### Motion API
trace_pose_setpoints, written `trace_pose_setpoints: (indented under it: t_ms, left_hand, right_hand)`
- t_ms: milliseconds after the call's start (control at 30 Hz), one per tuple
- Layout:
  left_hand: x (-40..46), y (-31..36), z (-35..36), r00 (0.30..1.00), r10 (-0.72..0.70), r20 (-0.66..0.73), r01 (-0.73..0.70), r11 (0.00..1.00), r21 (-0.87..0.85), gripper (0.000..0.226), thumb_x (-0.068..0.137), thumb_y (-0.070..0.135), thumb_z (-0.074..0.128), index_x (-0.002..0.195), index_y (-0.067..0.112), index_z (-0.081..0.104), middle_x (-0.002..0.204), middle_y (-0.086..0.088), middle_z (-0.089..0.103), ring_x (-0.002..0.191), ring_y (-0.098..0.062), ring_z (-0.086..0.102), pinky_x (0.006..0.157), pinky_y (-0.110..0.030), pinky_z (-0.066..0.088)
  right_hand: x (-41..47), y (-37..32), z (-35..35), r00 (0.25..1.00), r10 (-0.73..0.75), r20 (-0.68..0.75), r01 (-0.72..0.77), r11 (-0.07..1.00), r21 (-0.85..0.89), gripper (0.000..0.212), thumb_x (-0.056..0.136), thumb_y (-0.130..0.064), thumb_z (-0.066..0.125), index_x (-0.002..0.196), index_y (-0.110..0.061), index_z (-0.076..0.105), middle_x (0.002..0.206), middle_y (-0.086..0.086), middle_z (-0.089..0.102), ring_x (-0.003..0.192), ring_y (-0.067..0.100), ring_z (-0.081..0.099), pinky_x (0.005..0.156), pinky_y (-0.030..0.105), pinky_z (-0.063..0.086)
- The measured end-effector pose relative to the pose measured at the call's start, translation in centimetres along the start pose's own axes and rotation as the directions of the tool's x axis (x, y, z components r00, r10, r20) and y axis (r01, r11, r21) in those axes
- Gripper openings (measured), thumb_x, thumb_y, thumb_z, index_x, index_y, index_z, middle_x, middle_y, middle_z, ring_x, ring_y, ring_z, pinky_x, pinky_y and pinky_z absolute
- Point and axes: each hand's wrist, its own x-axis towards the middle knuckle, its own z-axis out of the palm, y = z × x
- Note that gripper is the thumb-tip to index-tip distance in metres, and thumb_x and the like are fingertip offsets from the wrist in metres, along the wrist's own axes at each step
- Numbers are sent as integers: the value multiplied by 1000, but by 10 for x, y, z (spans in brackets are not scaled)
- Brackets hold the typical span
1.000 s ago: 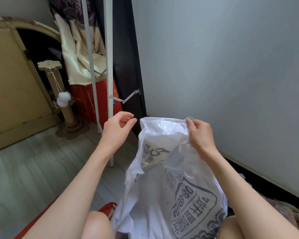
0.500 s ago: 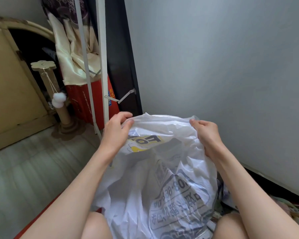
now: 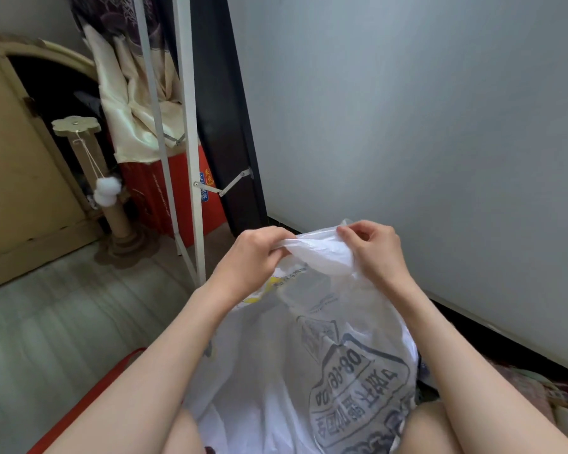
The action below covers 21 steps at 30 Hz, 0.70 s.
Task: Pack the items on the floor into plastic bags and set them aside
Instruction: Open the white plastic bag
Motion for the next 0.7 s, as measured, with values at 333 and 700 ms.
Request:
trace_pose_setpoints:
  t_ms: [333, 700]
  left_hand:
    - [-3, 3, -15, 949, -304, 81, 313, 942, -124, 4, 79, 18, 69, 83, 18, 69, 78, 12, 67, 78, -5, 62, 72, -29, 51]
    - [-8, -15, -28, 934, -348, -82, 348, 937, -13, 16, 90, 10, 56, 95, 11, 71, 84, 4, 67, 77, -5, 60, 67, -12, 42]
  right_hand:
    - [-26, -24, 22, 847, -430, 312, 498, 847, -186, 14, 87, -13, 58, 96, -12, 68, 95, 5, 67, 87, 23, 60, 74, 31, 43]
    - [-1, 5, 2, 989, -141, 43, 147, 973, -177, 30, 95, -12, 39, 66, -16, 41, 61, -4, 43, 72, 26, 43, 63, 30, 21]
